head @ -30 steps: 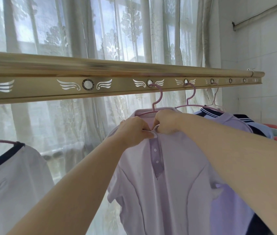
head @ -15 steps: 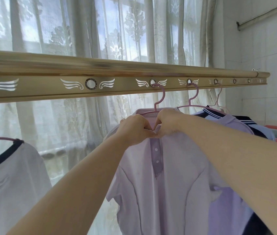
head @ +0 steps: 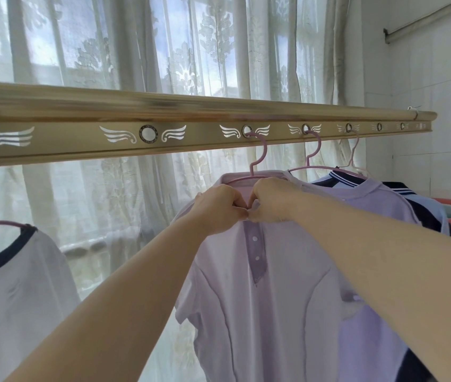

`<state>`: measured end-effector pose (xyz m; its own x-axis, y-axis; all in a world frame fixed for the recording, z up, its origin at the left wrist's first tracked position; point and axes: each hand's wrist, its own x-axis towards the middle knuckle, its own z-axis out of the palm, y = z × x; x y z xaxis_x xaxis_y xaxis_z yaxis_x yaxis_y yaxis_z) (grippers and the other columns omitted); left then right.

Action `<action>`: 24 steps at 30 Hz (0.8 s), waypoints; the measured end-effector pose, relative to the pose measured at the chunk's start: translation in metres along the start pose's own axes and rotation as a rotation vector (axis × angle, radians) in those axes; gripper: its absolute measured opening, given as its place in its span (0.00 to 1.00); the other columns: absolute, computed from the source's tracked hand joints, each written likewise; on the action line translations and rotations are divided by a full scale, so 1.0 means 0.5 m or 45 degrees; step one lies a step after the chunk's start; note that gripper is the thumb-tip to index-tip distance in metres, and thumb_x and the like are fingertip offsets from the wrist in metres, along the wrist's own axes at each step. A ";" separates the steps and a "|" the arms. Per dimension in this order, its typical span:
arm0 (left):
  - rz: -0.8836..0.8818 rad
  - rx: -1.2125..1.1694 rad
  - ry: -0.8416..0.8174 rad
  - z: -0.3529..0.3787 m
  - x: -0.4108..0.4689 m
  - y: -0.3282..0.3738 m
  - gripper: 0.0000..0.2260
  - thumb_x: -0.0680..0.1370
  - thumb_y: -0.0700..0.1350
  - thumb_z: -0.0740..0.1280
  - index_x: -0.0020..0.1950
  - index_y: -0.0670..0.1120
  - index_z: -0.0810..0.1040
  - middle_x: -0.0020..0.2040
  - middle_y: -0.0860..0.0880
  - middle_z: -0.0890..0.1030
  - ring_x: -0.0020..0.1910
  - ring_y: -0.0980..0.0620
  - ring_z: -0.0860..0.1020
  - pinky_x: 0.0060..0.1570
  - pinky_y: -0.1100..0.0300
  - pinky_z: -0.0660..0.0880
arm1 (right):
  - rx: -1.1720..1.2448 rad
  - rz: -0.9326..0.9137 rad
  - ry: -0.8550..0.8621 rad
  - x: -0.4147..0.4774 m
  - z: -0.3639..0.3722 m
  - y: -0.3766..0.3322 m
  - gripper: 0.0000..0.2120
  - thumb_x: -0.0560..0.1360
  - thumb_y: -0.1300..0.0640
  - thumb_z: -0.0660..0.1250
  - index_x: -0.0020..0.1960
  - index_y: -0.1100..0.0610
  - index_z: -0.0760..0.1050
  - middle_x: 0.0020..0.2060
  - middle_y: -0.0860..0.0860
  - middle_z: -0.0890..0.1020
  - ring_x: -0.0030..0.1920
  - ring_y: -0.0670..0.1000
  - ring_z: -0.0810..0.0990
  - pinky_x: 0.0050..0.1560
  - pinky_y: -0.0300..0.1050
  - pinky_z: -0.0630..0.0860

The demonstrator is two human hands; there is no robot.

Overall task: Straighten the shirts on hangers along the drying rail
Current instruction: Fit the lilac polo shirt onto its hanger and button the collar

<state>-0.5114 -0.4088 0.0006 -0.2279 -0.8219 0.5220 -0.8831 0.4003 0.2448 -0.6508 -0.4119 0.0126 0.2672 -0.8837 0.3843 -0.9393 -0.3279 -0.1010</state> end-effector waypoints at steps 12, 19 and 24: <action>-0.421 -0.530 0.520 0.002 0.014 -0.153 0.16 0.81 0.48 0.59 0.67 0.46 0.72 0.65 0.46 0.76 0.64 0.46 0.73 0.62 0.54 0.68 | 0.650 -0.016 0.612 -0.033 -0.042 0.080 0.16 0.72 0.42 0.67 0.50 0.52 0.82 0.47 0.48 0.85 0.52 0.52 0.80 0.54 0.49 0.75; -0.435 -0.533 0.179 0.036 0.043 -0.221 0.20 0.81 0.53 0.58 0.71 0.48 0.68 0.69 0.42 0.72 0.67 0.43 0.70 0.68 0.44 0.66 | 0.248 0.138 0.260 -0.056 0.013 0.157 0.16 0.76 0.48 0.64 0.32 0.49 0.65 0.31 0.46 0.72 0.41 0.55 0.73 0.33 0.45 0.63; -0.208 -0.455 0.465 0.011 0.085 -0.120 0.18 0.75 0.61 0.62 0.51 0.47 0.78 0.51 0.47 0.80 0.52 0.46 0.76 0.54 0.48 0.73 | 0.377 0.233 0.445 -0.060 0.001 0.124 0.19 0.71 0.34 0.64 0.43 0.50 0.73 0.38 0.44 0.75 0.43 0.51 0.75 0.42 0.45 0.69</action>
<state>-0.4702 -0.4700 0.0036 0.1143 -0.7163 0.6884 -0.6857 0.4445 0.5764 -0.7167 -0.4059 -0.0056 -0.0325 -0.7873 0.6157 -0.8489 -0.3035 -0.4328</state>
